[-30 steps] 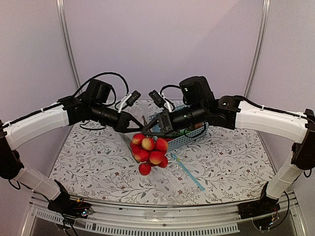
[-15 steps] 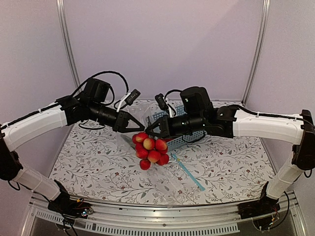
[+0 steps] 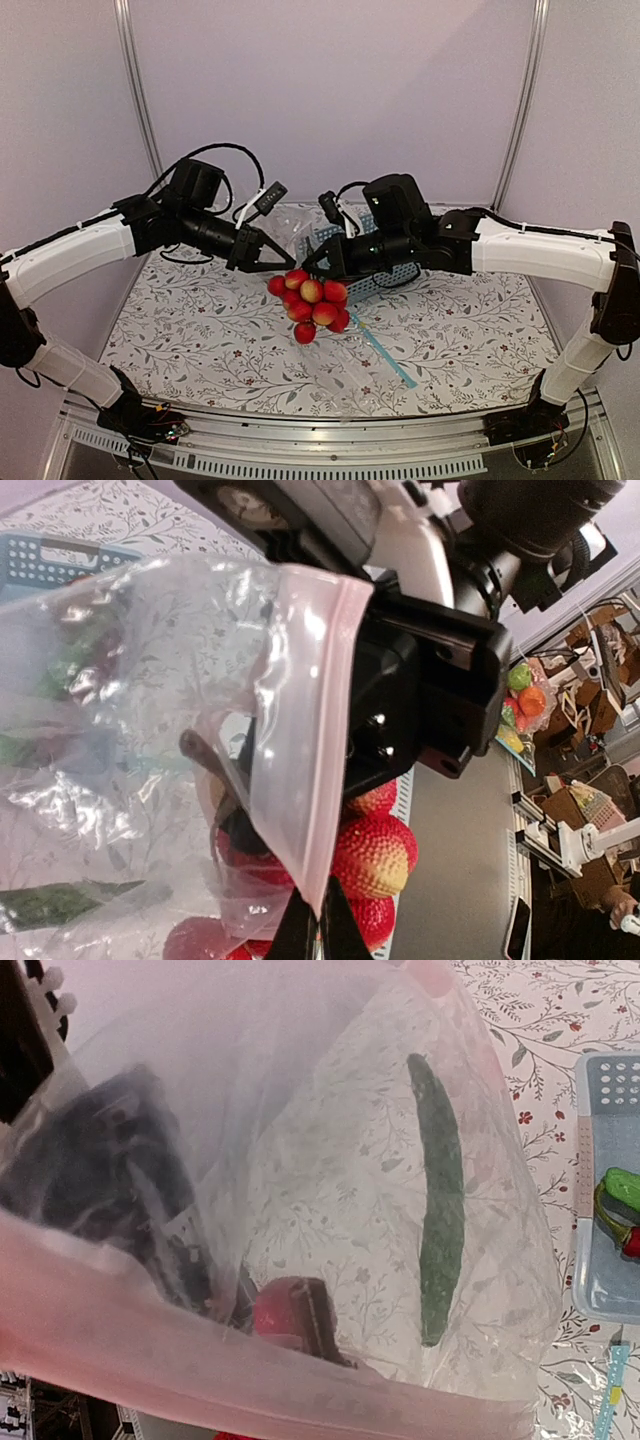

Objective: Place the food in the zip-top bag and seal the zipper
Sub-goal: Place the fake fruit in the zipper food storage bag.

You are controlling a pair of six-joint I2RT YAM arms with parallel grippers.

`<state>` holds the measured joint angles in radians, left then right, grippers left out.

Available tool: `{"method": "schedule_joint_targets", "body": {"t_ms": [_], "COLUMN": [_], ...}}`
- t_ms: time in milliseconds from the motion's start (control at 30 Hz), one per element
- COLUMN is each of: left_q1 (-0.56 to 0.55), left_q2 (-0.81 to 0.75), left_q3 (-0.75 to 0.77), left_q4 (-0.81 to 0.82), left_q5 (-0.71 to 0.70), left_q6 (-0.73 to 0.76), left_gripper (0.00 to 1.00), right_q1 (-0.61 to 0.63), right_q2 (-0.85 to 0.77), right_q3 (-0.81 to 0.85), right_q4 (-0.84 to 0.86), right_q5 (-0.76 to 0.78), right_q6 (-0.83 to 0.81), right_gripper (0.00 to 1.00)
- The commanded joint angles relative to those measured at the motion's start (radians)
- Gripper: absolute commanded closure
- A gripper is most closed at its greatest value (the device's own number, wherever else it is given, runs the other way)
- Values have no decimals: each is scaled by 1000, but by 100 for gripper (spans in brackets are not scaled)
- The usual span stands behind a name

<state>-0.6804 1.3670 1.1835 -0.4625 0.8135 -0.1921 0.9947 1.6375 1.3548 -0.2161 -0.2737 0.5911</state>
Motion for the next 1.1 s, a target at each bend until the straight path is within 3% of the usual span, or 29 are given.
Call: {"method": "schedule_joint_targets", "body": {"t_ms": [0,267,500,900,1067], "left_q1": [-35,-51,-51,-61,-57], "left_q2": [-13,1,19,45,40], "left_q3": [4,19,26,31,36], "left_q4": [-19,-63,-89,-96,-96], "left_q5": [55,0,-160,-154,-240], "left_q6": [36,61,50,47,23], "left_gripper": [100,100,100,100,100], "right_q1": [-58,-119,-134,-167,-171], "right_q2": [-19,-53,-88,-94,-146], "right_q3": [28,17,13,3,-6], "right_q4": [-2,14,65,116,126], "right_q5": [28,31,-51,-136,-151], "right_q6": [54,131,171,267,280], "right_gripper": [100,100,100,100,100]}}
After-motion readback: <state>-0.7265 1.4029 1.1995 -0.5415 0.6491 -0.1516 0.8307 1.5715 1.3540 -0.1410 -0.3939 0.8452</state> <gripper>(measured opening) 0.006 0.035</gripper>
